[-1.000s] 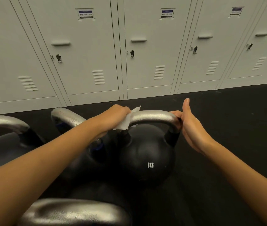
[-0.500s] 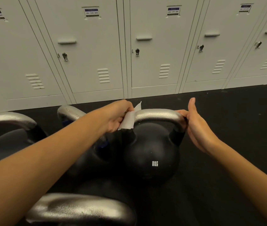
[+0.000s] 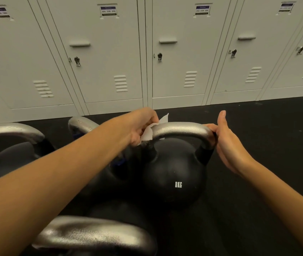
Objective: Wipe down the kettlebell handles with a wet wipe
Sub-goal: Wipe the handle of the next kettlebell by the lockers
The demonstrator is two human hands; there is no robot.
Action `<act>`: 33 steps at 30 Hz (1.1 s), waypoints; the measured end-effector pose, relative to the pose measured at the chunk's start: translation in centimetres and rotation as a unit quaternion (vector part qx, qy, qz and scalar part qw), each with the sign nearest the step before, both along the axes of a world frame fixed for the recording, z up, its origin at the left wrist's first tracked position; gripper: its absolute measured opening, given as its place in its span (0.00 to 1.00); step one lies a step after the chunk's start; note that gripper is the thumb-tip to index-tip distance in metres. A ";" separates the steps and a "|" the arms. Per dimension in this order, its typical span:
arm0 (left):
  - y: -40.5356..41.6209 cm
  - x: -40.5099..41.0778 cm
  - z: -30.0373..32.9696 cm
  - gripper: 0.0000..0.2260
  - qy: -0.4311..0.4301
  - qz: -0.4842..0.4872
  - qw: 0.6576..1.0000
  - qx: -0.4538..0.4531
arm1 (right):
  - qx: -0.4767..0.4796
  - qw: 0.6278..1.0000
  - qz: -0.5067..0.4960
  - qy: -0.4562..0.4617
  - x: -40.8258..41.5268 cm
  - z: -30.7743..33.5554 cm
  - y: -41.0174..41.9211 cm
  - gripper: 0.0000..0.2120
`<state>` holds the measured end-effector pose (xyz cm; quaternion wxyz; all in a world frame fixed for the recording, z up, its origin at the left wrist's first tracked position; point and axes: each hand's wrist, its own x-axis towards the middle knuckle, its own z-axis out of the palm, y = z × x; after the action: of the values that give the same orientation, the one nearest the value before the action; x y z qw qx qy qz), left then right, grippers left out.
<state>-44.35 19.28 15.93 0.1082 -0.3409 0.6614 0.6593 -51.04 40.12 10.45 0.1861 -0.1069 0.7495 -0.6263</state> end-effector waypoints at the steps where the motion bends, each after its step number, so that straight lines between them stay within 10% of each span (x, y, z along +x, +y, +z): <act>1: 0.1 0.0 -0.2 0.09 0.006 0.002 1.000 0.000 | -0.003 1.000 -0.002 0.000 0.0 0.0 0.0 0.37; 22: 1.3 1.2 -1.6 0.12 0.019 0.088 0.996 0.026 | 0.021 1.000 0.003 0.021 -0.2 -0.1 0.0 0.36; 27: 3.7 1.5 -1.4 0.17 0.060 -0.043 0.967 -0.245 | 0.032 0.998 0.006 0.047 0.1 -0.1 0.1 0.23; 33: 5.7 0.6 -1.6 0.13 0.139 -0.184 0.793 -0.563 | 0.014 0.997 0.015 0.076 0.3 -0.2 0.4 0.19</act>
<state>-43.79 24.94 14.34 -0.0770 -0.1180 0.9739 0.1779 -50.79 40.53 10.24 0.1395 -0.1624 0.7683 -0.6033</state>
